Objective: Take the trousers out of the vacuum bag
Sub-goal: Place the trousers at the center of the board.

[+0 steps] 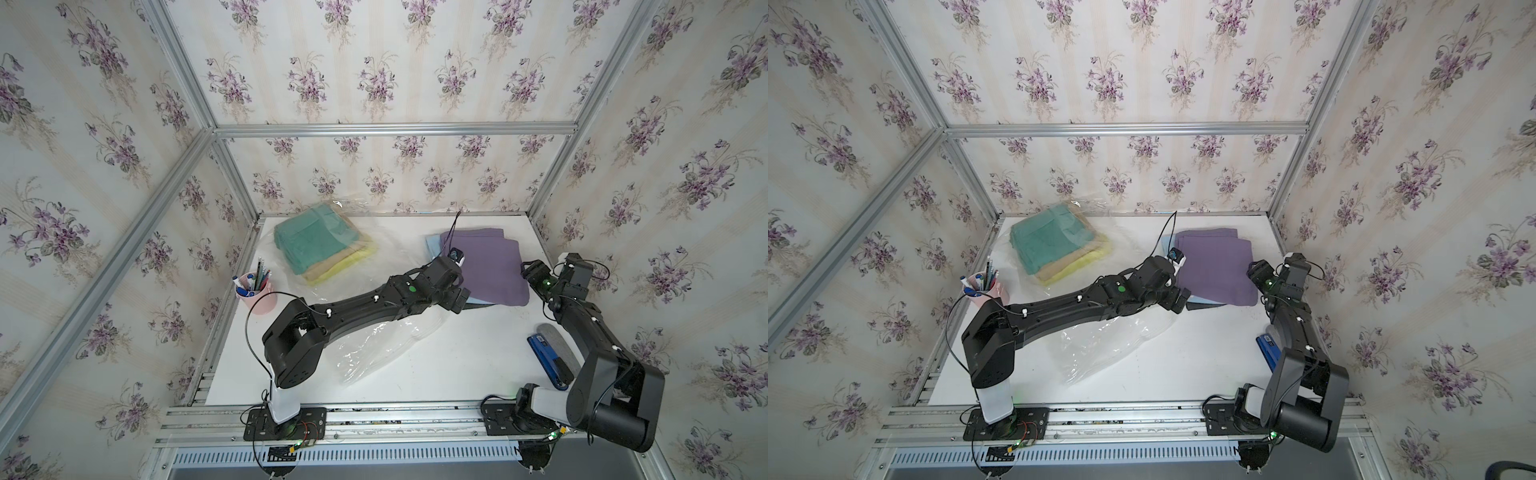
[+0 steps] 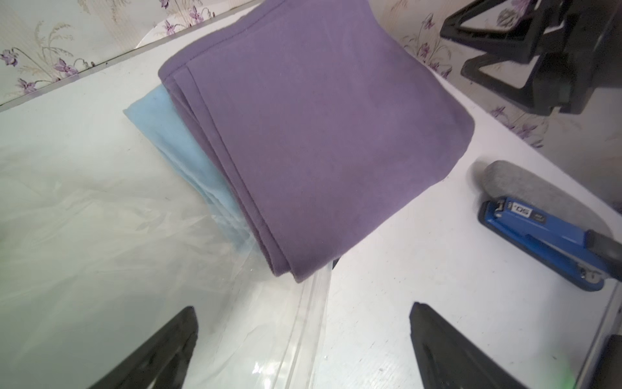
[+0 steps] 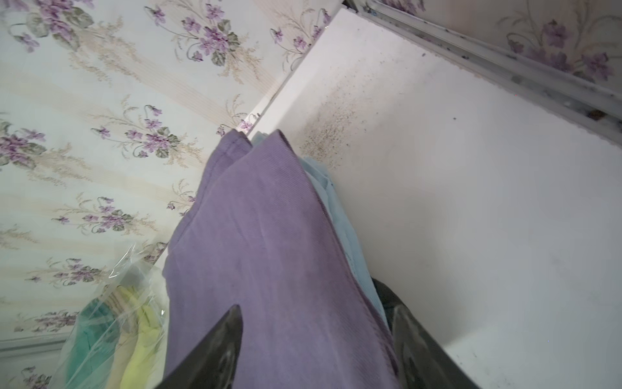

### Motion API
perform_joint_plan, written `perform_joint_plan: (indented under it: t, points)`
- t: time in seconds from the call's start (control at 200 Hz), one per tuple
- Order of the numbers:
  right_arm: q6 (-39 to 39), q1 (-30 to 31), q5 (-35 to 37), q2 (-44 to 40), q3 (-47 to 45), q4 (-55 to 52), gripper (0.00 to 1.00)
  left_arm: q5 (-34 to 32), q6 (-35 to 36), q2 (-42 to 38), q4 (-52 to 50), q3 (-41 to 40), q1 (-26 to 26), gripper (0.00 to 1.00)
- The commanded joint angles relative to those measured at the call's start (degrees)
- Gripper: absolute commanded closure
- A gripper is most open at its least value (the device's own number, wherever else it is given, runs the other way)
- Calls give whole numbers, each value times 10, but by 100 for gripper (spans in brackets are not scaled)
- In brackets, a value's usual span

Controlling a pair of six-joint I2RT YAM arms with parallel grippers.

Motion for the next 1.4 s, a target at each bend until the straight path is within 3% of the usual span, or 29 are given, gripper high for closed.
perform_joint_plan:
  t: [0.0,0.1,0.215,0.325,0.43,0.889,1.134,1.284,1.394]
  points:
    - [-30,3,-61,-4,14,11,30,66,-27,14,-15,28,8,0]
    - [-44,15,-64,1,33,2,34,103,-42,39,-4,48,11,2]
    - [-50,26,-41,23,61,-10,35,126,-53,72,0,79,11,16]
    - [-52,28,-45,72,94,-7,31,146,-64,111,2,107,12,26]
    - [-65,32,-54,120,126,-3,29,158,-76,137,7,121,12,32]
    - [-111,32,-49,281,253,-2,29,167,-110,156,49,47,35,37]
    - [-106,31,-104,326,271,30,43,166,-112,128,61,17,40,36]
    - [-98,31,-113,334,278,45,71,165,-109,111,58,12,46,36]
    - [-95,33,-116,328,277,57,85,164,-110,92,62,1,60,34]
